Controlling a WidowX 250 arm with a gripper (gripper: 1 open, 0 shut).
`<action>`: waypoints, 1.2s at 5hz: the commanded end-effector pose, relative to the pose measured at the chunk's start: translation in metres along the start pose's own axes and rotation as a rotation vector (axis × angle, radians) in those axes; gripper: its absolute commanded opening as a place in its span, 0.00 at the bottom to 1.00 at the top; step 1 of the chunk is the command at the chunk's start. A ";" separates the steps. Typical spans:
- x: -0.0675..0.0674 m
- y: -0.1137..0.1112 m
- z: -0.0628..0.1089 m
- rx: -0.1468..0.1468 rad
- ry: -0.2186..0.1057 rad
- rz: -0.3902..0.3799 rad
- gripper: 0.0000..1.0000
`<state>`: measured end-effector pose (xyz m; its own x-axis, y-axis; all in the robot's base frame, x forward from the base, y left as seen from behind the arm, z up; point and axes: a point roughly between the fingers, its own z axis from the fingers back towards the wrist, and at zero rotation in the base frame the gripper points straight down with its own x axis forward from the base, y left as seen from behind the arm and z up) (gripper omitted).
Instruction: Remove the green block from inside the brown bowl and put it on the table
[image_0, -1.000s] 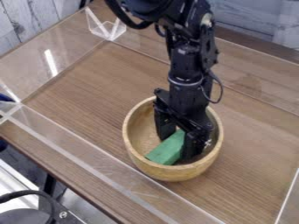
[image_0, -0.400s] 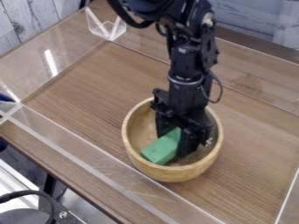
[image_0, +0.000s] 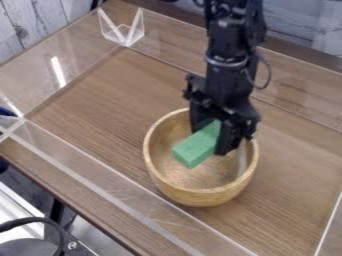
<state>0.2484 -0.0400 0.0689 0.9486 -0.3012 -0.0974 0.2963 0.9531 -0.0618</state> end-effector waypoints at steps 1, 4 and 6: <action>0.013 0.002 0.009 0.009 -0.078 -0.010 0.00; 0.017 0.008 -0.012 -0.004 -0.053 -0.007 0.00; 0.019 0.012 -0.016 -0.002 -0.042 0.001 0.00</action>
<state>0.2591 -0.0371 0.0444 0.9479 -0.3046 -0.0931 0.2984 0.9515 -0.0750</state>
